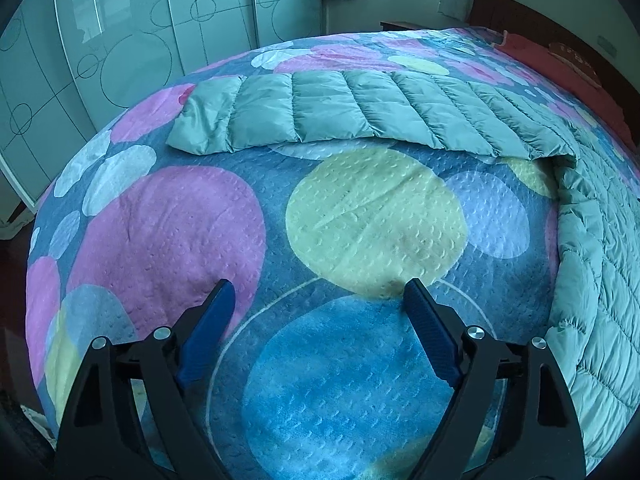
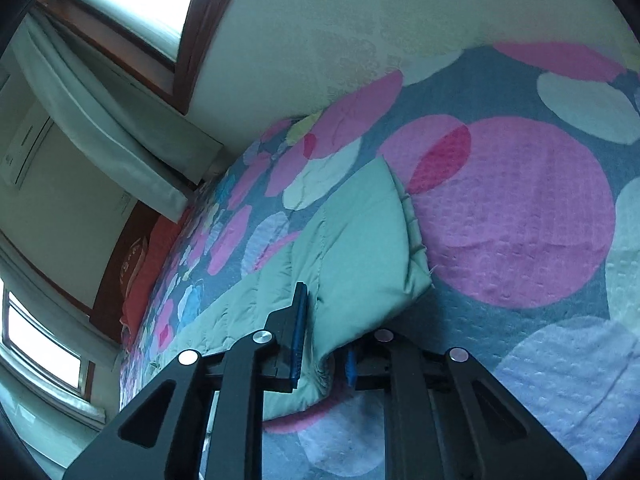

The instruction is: Fold large clothes

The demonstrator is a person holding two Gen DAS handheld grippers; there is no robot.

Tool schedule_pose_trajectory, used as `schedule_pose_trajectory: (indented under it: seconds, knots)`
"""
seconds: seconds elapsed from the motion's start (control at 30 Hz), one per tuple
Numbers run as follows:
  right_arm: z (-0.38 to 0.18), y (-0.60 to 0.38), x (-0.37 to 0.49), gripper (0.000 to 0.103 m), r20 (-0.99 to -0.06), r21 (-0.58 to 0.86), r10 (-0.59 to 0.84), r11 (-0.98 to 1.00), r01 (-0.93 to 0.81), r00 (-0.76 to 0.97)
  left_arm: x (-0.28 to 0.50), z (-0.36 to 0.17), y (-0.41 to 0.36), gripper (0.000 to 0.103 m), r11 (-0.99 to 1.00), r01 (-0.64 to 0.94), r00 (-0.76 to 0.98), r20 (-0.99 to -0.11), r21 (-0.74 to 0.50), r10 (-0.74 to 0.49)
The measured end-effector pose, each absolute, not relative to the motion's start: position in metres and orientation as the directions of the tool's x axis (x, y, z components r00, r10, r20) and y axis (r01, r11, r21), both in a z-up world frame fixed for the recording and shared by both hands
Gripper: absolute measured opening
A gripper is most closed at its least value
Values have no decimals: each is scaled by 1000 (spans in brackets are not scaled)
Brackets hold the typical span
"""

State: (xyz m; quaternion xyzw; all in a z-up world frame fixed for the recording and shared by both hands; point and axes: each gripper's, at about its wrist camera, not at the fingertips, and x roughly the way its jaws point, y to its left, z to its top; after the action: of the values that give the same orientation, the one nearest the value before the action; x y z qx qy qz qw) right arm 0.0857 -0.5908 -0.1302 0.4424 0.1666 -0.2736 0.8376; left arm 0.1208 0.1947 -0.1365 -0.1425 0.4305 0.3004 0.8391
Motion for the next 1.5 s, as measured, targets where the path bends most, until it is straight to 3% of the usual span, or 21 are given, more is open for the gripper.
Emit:
schedule_pose_trajectory:
  seconds: [0.2,0.6,1.07,1.43,1.5]
  knots:
    - [-82,-530,142,15,-479,514,-249,697,499,842,121,-139,195,90,775,-631,441,-806,34,394]
    - [-62,-346,286,15,-501,377,97,919,116,860,122,-140,195,95,776,-631,450,-801,28,395]
    - [-102,-149,355,15,-636,279,350,935,-219,687,123,-142,196,97,776,-630,458,-797,21,393]
    - [-141,-102,368,16,-732,245,366,929,-279,575,122,-142,195,98,776,-631,457,-797,22,395]
    - [-143,-101,368,23,-735,249,369,927,-280,569,123,-142,195,98,776,-631,456,-796,26,397]
